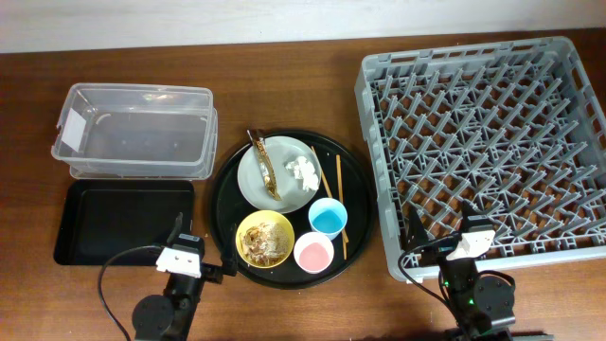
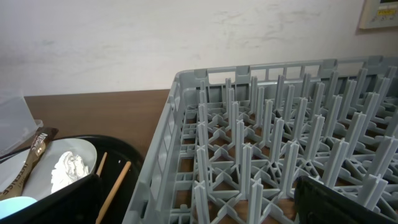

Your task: Sort waste into correct bins and load items into the dishwasher rack

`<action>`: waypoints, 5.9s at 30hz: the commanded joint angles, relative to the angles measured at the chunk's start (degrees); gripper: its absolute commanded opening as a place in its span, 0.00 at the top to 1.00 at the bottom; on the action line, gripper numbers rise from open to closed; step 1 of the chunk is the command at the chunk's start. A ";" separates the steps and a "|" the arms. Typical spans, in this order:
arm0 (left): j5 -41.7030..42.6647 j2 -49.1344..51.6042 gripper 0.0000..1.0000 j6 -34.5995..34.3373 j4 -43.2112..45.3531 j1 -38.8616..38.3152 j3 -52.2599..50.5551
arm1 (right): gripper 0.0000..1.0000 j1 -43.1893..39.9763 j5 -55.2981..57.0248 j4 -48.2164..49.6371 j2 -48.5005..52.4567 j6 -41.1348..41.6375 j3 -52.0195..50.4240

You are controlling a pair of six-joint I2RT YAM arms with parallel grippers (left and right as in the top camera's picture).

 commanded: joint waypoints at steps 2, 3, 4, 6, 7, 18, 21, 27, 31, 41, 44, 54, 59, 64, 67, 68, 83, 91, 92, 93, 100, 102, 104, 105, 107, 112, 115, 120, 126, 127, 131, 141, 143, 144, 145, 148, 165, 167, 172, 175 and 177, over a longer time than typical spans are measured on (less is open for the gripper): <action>0.07 -0.28 0.01 1.11 0.09 0.24 -0.39 | 0.01 -0.33 -0.09 -0.26 -0.44 0.35 -0.42; 0.09 -0.28 0.01 1.11 0.09 0.24 -0.39 | 0.01 -0.33 -0.09 -0.26 -0.44 0.35 -0.42; 0.07 -0.28 0.01 1.11 0.09 0.24 -0.39 | 0.01 -0.33 -0.09 -0.26 -0.44 0.35 -0.42; 0.07 -0.28 0.01 1.11 0.09 0.24 -0.39 | 0.01 -0.33 -0.09 -0.26 -0.44 0.35 -0.42; 0.09 -0.28 0.01 1.11 0.09 0.24 -0.39 | 0.01 -0.33 -0.09 -0.26 -0.44 0.35 -0.42; 0.09 -0.28 0.01 1.11 0.09 0.24 -0.39 | 0.01 -0.33 -0.09 -0.26 -0.44 0.35 -0.42; 0.07 -0.28 0.01 1.11 0.09 0.24 -0.39 | 0.01 -0.33 -0.09 -0.26 -0.44 0.35 -0.42; 0.07 -0.28 0.01 1.11 0.09 0.24 -0.39 | 0.01 -0.33 -0.09 -0.26 -0.44 0.35 -0.42; 0.09 -0.28 0.01 1.11 0.09 0.24 -0.42 | 0.01 -0.33 -0.09 -0.26 -0.44 0.35 -0.42; 0.09 -0.28 0.01 1.11 0.09 0.24 -0.39 | 0.01 -0.33 -0.09 -0.26 -0.44 0.35 -0.42; 0.09 -0.28 0.01 1.11 0.09 0.24 -0.39 | 0.01 -0.33 -0.09 -0.26 -0.44 0.35 -0.42; 12.37 -0.24 0.01 -3.19 3.06 0.04 4.13 | 0.02 -0.31 -19.37 -11.08 -0.26 1.03 9.60; 12.79 8.81 0.01 -5.44 -20.72 0.04 29.86 | 0.01 -0.33 -19.37 -42.69 11.30 1.03 39.91; 27.43 32.96 0.01 -5.38 -47.06 0.04 57.48 | 0.02 -0.31 -22.82 -62.66 28.59 1.03 61.81; 36.35 39.56 0.01 -7.52 -46.16 0.02 61.99 | 0.01 -0.31 -29.68 -64.15 32.09 1.03 65.99; 36.63 41.55 0.01 -7.78 -46.95 -0.02 61.99 | 0.02 -0.31 -30.60 -64.13 32.22 1.05 66.05; 4.72 92.54 0.55 -13.31 -47.50 -28.17 60.11 | 0.01 -0.33 -30.49 -67.17 32.20 4.94 66.03; 12.76 88.59 1.00 -13.27 -49.96 -27.10 61.09 | 0.01 -0.31 -32.24 -69.24 32.20 4.92 66.03; 14.10 85.64 1.00 -12.74 -51.95 -26.14 61.31 | 0.01 -0.33 -32.20 -70.47 32.20 4.92 65.99; 14.97 83.69 1.00 -12.35 -53.02 -25.31 61.31 | 0.01 -0.31 -32.20 -70.84 32.20 4.92 65.79; 40.22 66.36 1.00 -5.16 -51.98 -15.10 61.31 | 0.01 -0.31 -36.30 -68.30 32.20 7.82 58.23; 49.92 64.32 1.00 -2.49 -49.96 -14.21 61.31 | 0.07 -0.31 -46.05 -63.41 32.20 5.81 55.15; 64.85 62.97 1.00 -0.63 -45.22 -14.12 61.31 | 0.11 -0.31 -64.52 -50.34 32.22 4.96 51.45; 68.50 62.99 1.00 -0.63 -43.19 -14.16 61.31 | 0.11 -0.31 -67.73 -46.86 32.33 5.66 51.17; 73.35 63.04 1.00 -0.66 -39.65 -14.16 61.31 | 0.10 -0.13 -68.41 -42.40 32.81 8.17 51.19; 75.12 63.04 1.00 -0.85 -36.68 -14.16 61.31 | 0.09 3.21 -70.90 -37.27 34.40 8.20 51.19; 74.36 63.04 1.00 -0.85 -35.50 -14.16 61.31 | 0.13 8.04 -70.73 -32.59 34.47 10.99 51.19; 70.55 63.08 1.00 -0.87 -35.43 -14.16 61.31 | 0.21 15.23 -64.32 -30.51 35.95 13.14 51.19; 69.61 63.10 0.99 -0.87 -35.50 -14.16 61.31 | 0.44 18.38 -64.26 -27.74 38.62 13.11 51.21; 69.61 63.08 0.88 -0.87 -35.69 -14.16 61.31 | 0.46 18.27 -64.04 -27.36 38.58 13.09 51.39; 63.78 63.08 0.01 -0.87 -39.39 -14.14 61.31 | 0.54 15.69 -59.23 -31.21 38.23 13.09 52.52; 48.13 63.08 0.01 -0.87 -46.12 -11.10 61.31 | 0.53 -0.66 -6.97 -66.14 38.40 13.44 60.89; 46.80 63.08 0.01 -0.87 -46.25 -11.10 61.31 | 0.53 -2.25 -3.21 -69.05 41.16 13.77 60.89; 46.66 63.08 0.01 -0.85 -46.25 -11.10 61.31 | 0.53 -2.27 -3.26 -70.36 43.39 13.77 60.89; 46.66 63.08 0.01 -0.85 -46.25 -11.10 61.31 | 0.53 -2.19 -3.21 -71.73 46.31 13.66 60.89; 46.66 63.08 0.01 -0.85 -46.25 -11.17 61.31 | 0.53 -2.21 -6.56 -69.33 58.55 7.10 61.11; 20.52 73.85 0.07 -2.45 -26.53 -14.32 61.40 | 0.09 -2.19 -18.53 -66.53 57.55 6.82 72.48; 20.06 82.12 0.08 -4.11 -20.39 -16.85 63.17 | 0.08 -2.19 -18.56 -68.63 54.21 6.84 72.48; 19.54 104.00 0.19 -4.61 -17.09 -21.03 75.25 | 0.08 -2.19 -19.61 -72.72 54.18 6.82 72.43; 21.00 109.42 0.32 -4.83 -13.33 -22.18 77.37 | 0.08 -2.19 -19.63 -73.40 55.82 6.82 72.32; 21.18 110.36 0.50 -4.98 -12.74 -22.88 77.37 | 0.08 -2.19 -19.63 -73.57 56.61 6.82 72.06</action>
